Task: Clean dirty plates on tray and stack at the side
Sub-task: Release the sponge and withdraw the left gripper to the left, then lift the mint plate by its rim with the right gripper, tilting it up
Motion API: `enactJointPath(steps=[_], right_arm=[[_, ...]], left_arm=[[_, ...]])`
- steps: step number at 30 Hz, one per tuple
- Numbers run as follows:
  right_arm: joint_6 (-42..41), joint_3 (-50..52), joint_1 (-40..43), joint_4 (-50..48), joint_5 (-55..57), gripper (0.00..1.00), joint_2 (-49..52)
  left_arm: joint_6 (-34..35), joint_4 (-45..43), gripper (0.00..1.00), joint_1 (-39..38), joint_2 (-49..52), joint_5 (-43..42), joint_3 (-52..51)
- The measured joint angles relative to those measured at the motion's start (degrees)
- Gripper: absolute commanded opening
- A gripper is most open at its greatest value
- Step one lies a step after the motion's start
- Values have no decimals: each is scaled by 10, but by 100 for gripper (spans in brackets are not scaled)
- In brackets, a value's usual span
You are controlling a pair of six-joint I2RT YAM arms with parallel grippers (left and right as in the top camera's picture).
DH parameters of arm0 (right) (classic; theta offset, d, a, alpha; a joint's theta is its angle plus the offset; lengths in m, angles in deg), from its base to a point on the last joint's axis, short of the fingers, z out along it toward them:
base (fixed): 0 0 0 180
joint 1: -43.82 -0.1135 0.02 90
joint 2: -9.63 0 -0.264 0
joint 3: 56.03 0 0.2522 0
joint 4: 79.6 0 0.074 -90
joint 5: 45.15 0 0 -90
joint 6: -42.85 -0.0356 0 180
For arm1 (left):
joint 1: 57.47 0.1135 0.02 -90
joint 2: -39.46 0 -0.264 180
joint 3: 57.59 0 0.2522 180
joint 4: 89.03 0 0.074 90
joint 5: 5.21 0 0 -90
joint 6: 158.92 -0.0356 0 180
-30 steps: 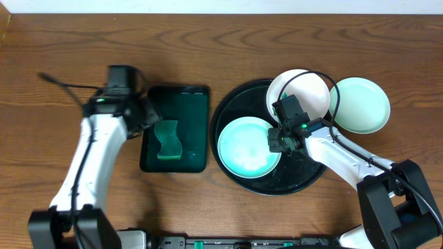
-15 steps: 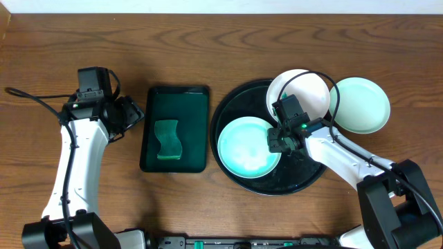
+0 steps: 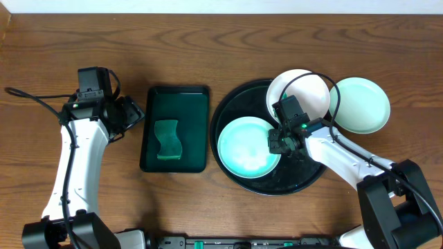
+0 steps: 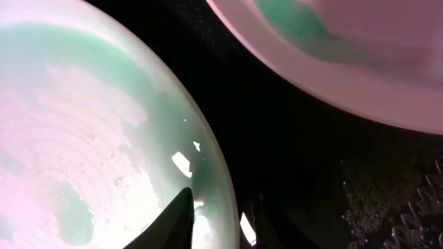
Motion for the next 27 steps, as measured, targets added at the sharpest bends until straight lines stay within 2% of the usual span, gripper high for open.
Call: enactJointPath(steps=[4, 6, 14, 27], right_arm=[[-11, 5, 0, -4, 0, 17, 0], [-13, 11, 0, -8, 0, 1, 0], [-18, 8, 0, -3, -2, 1, -5], [-18, -81, 0, 147, 9, 1, -4]], left_arm=[[0, 0, 80, 0, 0, 0, 0], [0, 0, 80, 0, 0, 0, 0], [0, 0, 80, 0, 0, 0, 0], [0, 0, 80, 0, 0, 0, 0]])
